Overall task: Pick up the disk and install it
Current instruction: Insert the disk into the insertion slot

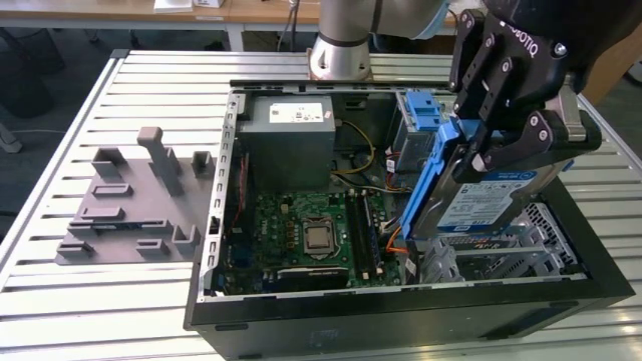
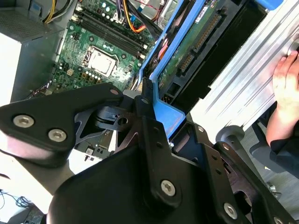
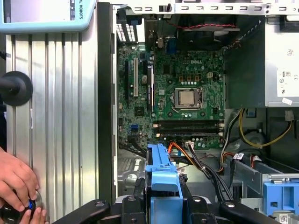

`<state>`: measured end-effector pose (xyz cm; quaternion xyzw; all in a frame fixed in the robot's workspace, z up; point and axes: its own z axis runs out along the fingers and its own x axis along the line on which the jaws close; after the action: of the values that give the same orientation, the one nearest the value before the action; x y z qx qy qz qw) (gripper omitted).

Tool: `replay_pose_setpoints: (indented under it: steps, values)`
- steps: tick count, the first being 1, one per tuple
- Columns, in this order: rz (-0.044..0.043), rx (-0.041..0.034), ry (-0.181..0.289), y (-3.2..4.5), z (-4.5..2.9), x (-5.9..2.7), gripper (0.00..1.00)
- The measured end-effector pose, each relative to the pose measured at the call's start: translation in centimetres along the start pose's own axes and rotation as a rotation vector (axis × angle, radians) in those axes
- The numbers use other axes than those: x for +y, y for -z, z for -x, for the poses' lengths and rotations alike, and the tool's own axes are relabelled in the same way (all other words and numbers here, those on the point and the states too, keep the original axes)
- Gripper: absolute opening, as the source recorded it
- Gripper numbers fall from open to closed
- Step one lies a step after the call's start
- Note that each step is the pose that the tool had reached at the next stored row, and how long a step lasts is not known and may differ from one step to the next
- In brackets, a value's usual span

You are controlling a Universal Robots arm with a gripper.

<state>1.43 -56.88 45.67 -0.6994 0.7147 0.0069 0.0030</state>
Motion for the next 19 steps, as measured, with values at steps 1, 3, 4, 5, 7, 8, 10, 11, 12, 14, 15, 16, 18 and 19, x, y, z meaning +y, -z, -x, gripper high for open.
replay_pose_setpoints:
  steps: [1,3,4,5,7,8,10,11,12,14,15,16,18,19]
  values:
    - [0.0,0.0,0.0,-0.03,0.0,-0.14,0.36]
    - [0.0,-0.0001,0.0,-0.09,0.01,-0.41,0.36]
    - [0.0,0.0,0.0,-0.12,0.01,-0.54,0.36]
    - [0.0,-0.0001,0.0,-0.15,0.01,-0.67,0.36]
    - [0.0,0.0001,0.0,-0.19,0.02,-0.94,0.36]
    - [0.0001,0.0,0.0,-0.21,0.02,-1.05,0.36]
    - [0.0001,0.0,0.0,-0.25,0.02,-1.24,0.36]
    - [0.0001,0.0,0.0,-0.27,0.02,-1.35,0.36]
    - [0.0001,0.0,0.0,-0.3,0.02,-1.47,0.36]
    - [0.0001,0.0,0.0,-0.34,0.03,-1.7,0.36]
    - [0.0001,0.0,0.0,-0.36,0.03,-1.83,0.36]
    - [0.0002,0.0,0.0,-0.37,0.04,-1.95,0.36]
    - [0.0002,0.0,0.0,-0.4,0.04,-2.18,0.36]
    - [0.0003,0.0,0.0,-0.42,0.04,-2.29,0.36]
